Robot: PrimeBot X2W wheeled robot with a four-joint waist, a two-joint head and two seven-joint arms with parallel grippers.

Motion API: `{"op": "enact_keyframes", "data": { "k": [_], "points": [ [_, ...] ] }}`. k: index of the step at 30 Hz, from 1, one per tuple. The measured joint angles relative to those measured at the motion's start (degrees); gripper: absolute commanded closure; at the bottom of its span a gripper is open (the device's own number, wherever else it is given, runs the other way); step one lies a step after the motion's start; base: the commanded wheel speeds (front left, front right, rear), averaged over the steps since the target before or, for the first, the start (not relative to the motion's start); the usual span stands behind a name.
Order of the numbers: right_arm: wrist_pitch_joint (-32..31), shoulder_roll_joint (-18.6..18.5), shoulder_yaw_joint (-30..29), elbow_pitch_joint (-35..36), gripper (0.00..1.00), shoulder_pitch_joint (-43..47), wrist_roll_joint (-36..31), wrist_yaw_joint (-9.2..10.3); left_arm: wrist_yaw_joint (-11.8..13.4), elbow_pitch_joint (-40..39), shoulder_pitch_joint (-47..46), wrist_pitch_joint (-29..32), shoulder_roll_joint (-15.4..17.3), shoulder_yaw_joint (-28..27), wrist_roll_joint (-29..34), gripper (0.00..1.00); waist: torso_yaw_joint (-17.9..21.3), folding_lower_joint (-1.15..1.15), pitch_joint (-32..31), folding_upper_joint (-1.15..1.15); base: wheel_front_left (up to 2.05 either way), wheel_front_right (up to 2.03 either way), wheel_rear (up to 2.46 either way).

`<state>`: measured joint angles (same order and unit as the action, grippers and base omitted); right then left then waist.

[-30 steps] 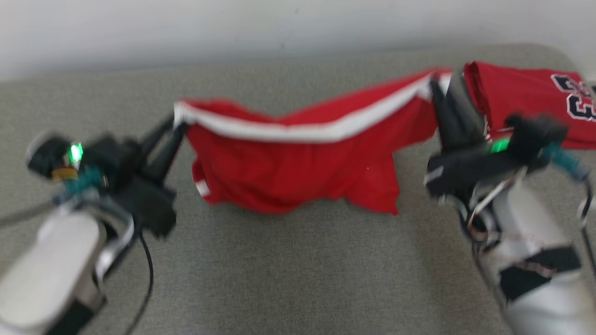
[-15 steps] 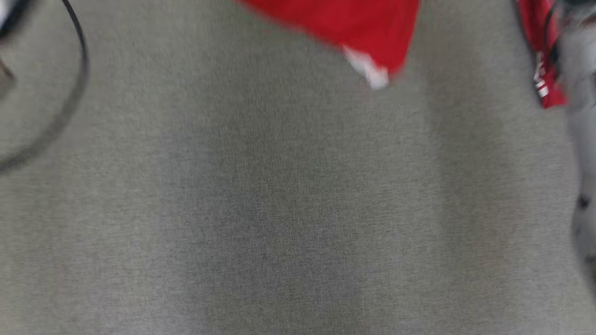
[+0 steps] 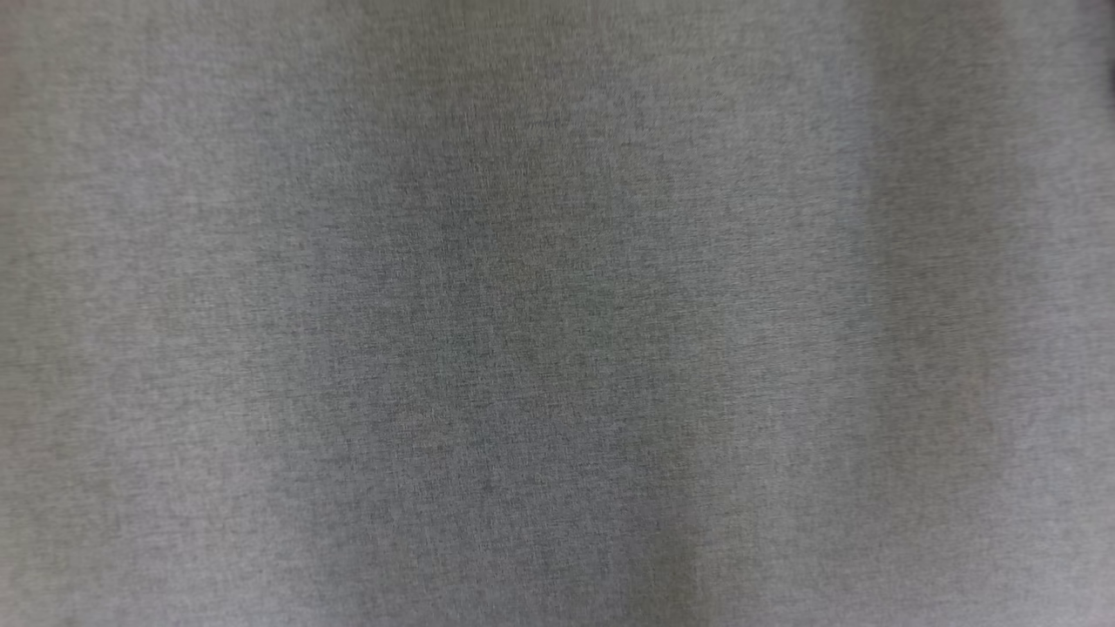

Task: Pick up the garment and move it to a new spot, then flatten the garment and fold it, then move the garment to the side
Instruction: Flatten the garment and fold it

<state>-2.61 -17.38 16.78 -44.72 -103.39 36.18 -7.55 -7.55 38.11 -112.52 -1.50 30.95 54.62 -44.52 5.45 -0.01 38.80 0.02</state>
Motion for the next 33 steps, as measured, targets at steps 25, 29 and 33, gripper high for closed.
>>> {"op": "enact_keyframes", "data": {
  "k": [25,29,33],
  "points": [
    [9.0,-7.1,10.4,15.4,1.00,41.5,11.9,0.00,15.2,-22.9,44.4,-13.5,9.4,2.5,-5.6,1.00,0.3,0.02,-9.0,-0.02,0.00,0.00,0.00],
    [9.7,-8.0,9.4,19.2,1.00,51.5,12.8,0.00,19.0,-29.1,54.9,-13.5,9.3,1.3,-5.3,1.00,0.3,0.03,-11.7,-0.02,0.00,0.00,0.00],
    [9.7,-8.1,7.8,22.2,1.00,61.1,13.3,0.00,21.8,-33.6,63.8,-13.5,9.3,-0.8,-4.3,1.00,0.3,0.03,-14.5,-0.02,0.00,0.00,0.00]
  ]
}}
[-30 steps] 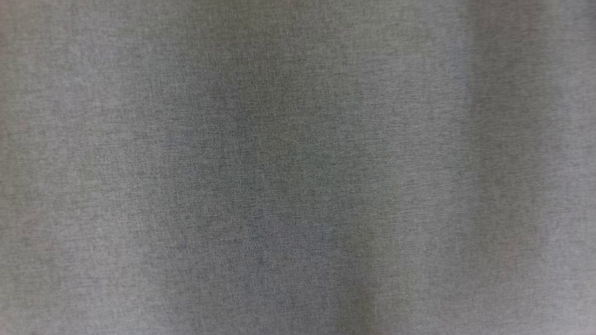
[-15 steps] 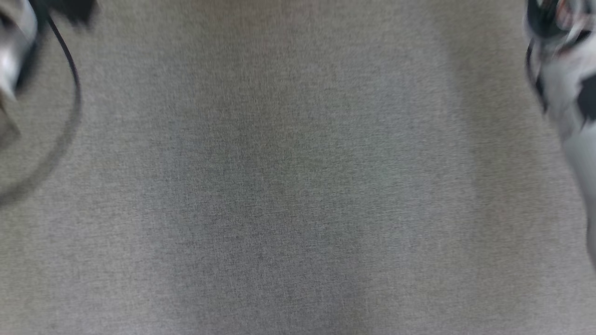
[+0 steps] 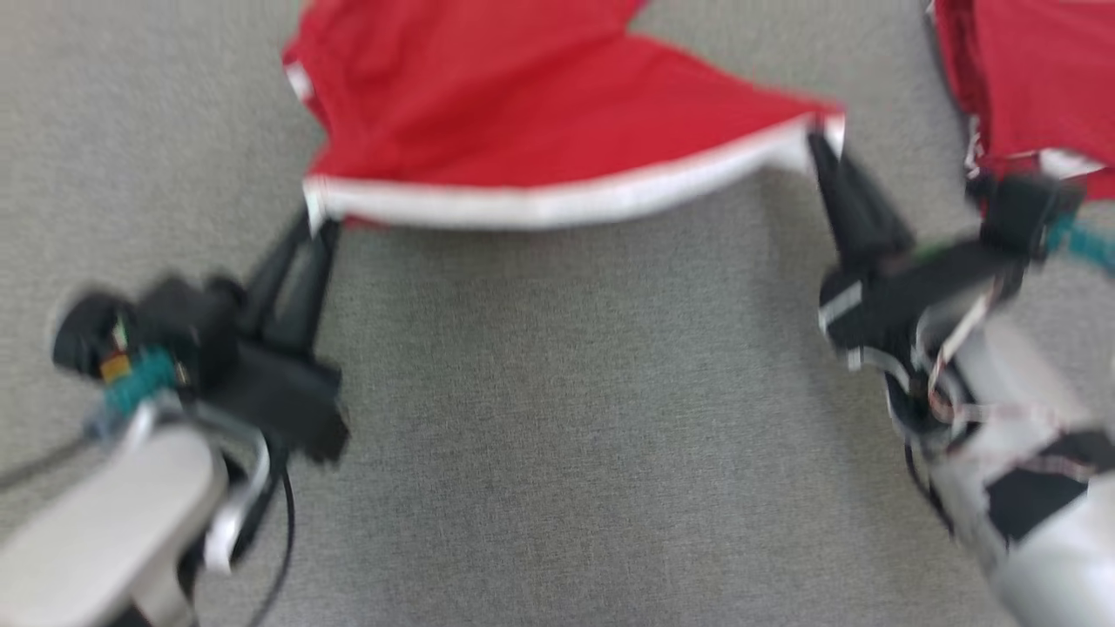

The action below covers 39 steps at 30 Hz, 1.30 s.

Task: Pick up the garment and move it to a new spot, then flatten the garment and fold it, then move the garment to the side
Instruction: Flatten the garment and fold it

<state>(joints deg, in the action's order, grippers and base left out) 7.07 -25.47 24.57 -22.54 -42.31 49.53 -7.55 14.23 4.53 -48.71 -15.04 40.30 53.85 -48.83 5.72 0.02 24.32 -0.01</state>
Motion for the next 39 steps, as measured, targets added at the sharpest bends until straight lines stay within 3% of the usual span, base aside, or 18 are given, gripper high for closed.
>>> {"op": "enact_keyframes", "data": {
  "k": [10,23,31,39],
  "points": [
    [-2.5,0.6,-6.5,6.6,1.00,22.4,-0.9,0.00,1.9,-4.9,19.0,0.0,-0.7,-3.4,1.4,1.00,0.0,0.00,-6.5,-0.01,0.00,0.00,0.00],
    [-9.7,7.9,-20.5,18.7,1.00,45.4,-5.8,0.00,-0.1,-3.7,34.2,0.0,-5.4,-6.1,5.3,1.00,-1.4,-0.01,-11.8,0.00,0.00,0.00,0.00],
    [-14.9,11.3,-26.4,24.6,1.00,46.2,-9.5,0.00,-2.2,-3.6,35.0,0.0,-8.3,-7.6,8.2,1.00,-3.0,-0.01,-12.1,0.00,0.00,0.00,0.00],
    [-20.2,9.3,-27.7,24.3,1.00,34.8,-11.3,0.00,-5.7,-0.9,28.5,0.0,-11.2,-7.9,9.7,1.00,-5.1,-0.02,-11.3,0.00,0.00,0.00,0.00]
  ]
}}
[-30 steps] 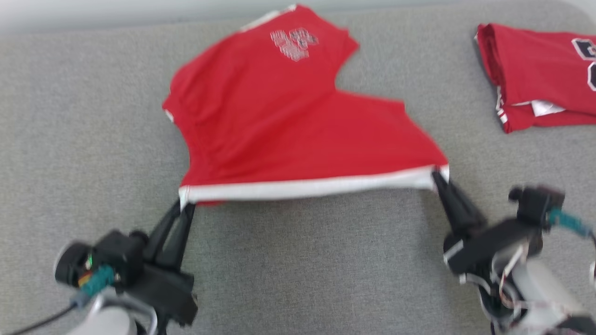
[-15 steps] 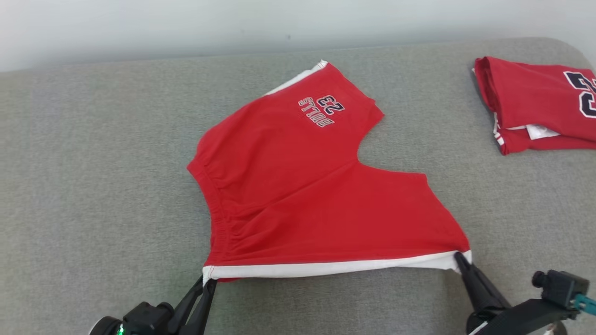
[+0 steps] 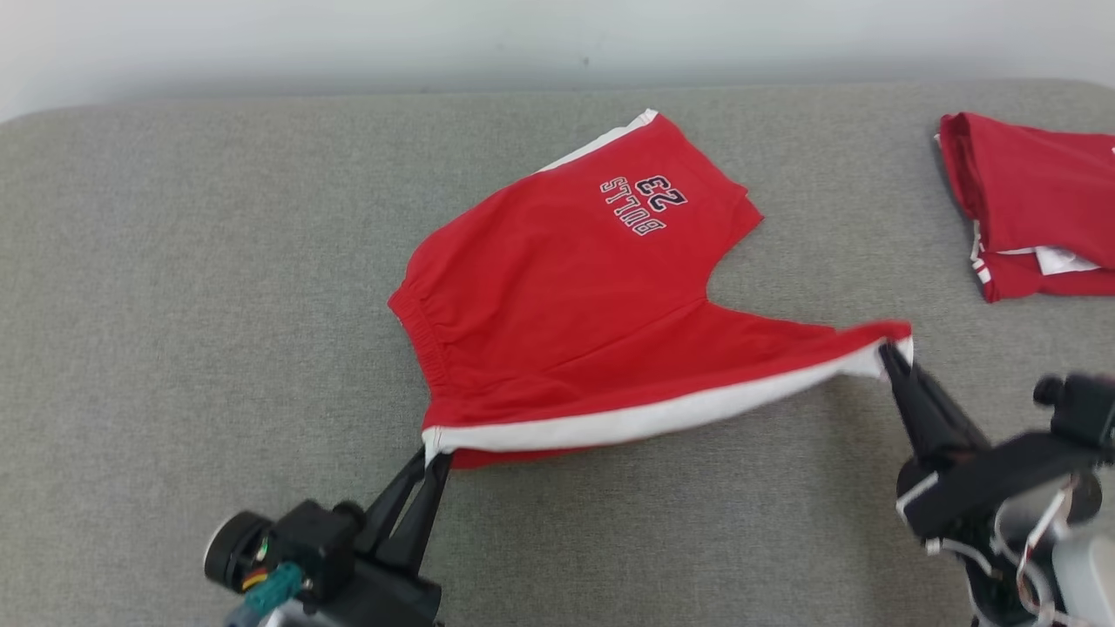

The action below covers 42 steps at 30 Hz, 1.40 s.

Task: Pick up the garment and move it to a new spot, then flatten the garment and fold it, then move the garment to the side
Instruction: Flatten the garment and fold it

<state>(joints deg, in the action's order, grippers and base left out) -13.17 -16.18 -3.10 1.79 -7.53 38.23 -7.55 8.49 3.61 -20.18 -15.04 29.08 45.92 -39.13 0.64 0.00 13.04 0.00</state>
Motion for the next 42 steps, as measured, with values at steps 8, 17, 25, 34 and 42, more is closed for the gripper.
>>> {"op": "enact_keyframes", "data": {
  "k": [8,17,25,34,42],
  "points": [
    [-3.7,-2.9,3.5,-9.1,1.00,-16.0,-1.4,0.00,-3.0,5.6,-8.3,0.8,-3.8,-0.4,0.0,1.00,-1.7,-0.01,2.7,0.01,0.00,0.00,0.00],
    [-3.7,-4.4,8.5,-22.4,1.00,-33.7,-3.5,0.00,-5.5,13.4,-16.2,1.5,-6.6,-1.8,-1.1,1.00,-3.6,-0.02,5.8,0.01,0.00,0.00,0.00],
    [-2.0,-5.4,12.9,-37.5,1.00,-49.0,-6.0,0.00,-7.6,19.3,-22.8,1.6,-9.3,-2.1,-1.5,1.00,-6.2,-0.02,9.3,0.01,0.00,0.00,0.00],
    [1.1,-4.8,16.9,-50.0,1.00,-59.8,-8.1,0.00,-9.0,24.7,-28.5,1.7,-12.2,-1.9,-1.3,1.00,-8.7,-0.01,13.3,0.01,0.00,0.00,0.00],
    [4.5,-3.4,19.6,-58.3,0.11,-64.7,-9.0,0.00,-10.0,28.9,-31.1,1.4,-14.2,-1.6,-1.2,0.12,-10.1,-0.01,15.4,0.02,0.00,0.00,0.00]
  ]
}}
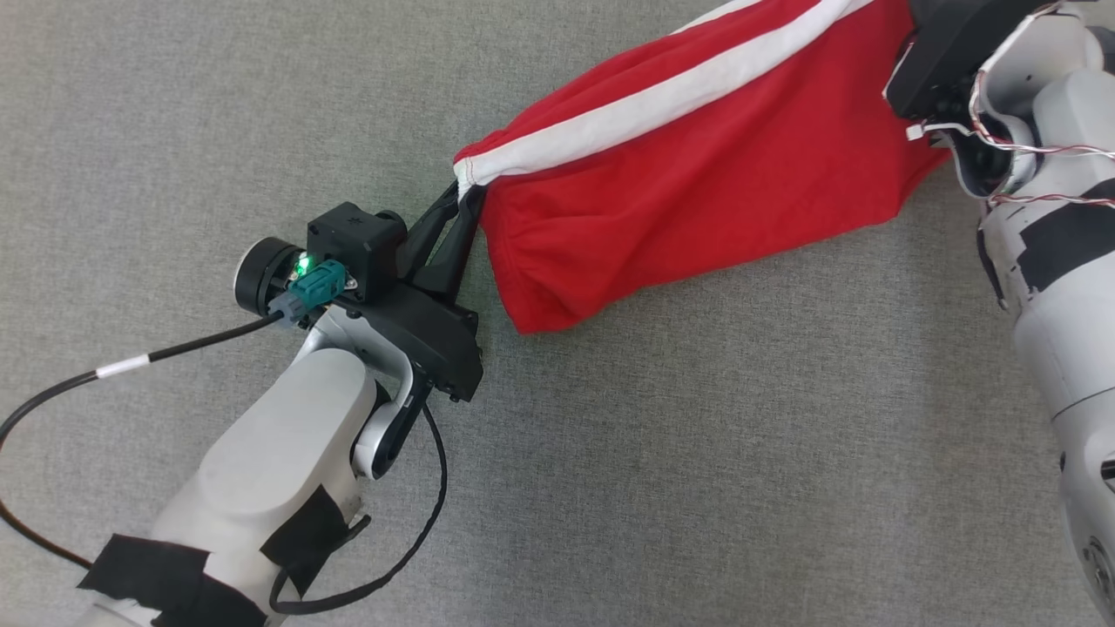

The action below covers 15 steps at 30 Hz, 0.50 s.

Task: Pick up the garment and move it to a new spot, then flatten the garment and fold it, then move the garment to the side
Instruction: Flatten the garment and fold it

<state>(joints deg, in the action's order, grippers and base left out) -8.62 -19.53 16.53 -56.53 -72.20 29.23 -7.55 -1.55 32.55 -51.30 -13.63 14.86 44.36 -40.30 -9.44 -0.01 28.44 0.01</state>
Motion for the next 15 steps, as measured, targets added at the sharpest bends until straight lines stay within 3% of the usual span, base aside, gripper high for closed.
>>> {"op": "enact_keyframes", "data": {
  "k": [1,9,15],
  "points": [
    [0.5,0.1,0.4,-0.6,0.00,-0.3,0.0,0.00,0.0,0.4,-0.2,-0.1,-0.2,0.0,0.2,0.00,-0.1,0.00,0.0,0.00,0.00,0.00,0.00],
    [3.2,-0.3,4.0,-3.1,0.00,-0.3,3.0,0.00,0.3,1.8,1.2,-0.9,-0.5,-0.5,0.9,0.00,0.4,0.01,-2.4,-0.01,0.00,0.00,0.00],
    [4.9,-2.0,7.0,-3.1,0.00,2.9,6.2,0.00,2.2,-1.2,5.5,-1.3,0.0,-2.4,1.4,0.00,0.9,0.02,-5.4,-0.01,0.00,0.00,0.00]
  ]
}}
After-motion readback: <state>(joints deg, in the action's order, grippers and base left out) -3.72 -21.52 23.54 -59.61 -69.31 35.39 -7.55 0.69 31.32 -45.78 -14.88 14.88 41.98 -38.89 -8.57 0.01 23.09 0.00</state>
